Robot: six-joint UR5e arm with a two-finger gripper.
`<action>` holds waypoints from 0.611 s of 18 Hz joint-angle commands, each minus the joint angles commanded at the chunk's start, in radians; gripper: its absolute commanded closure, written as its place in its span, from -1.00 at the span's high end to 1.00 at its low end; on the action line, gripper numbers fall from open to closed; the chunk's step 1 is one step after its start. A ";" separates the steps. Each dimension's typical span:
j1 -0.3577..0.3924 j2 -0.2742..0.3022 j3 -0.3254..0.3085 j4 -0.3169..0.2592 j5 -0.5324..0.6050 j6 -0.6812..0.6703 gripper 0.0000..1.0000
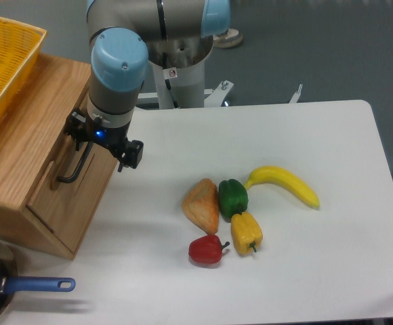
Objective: Slide open the top drawer
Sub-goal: 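Lower the gripper onto the black drawer handle and hook it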
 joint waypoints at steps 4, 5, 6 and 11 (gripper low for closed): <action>0.000 -0.002 0.000 0.005 0.000 0.002 1.00; -0.002 -0.002 0.000 0.006 0.000 0.002 1.00; -0.002 -0.003 0.000 0.008 0.000 0.002 1.00; -0.002 -0.011 0.000 0.009 0.020 0.002 1.00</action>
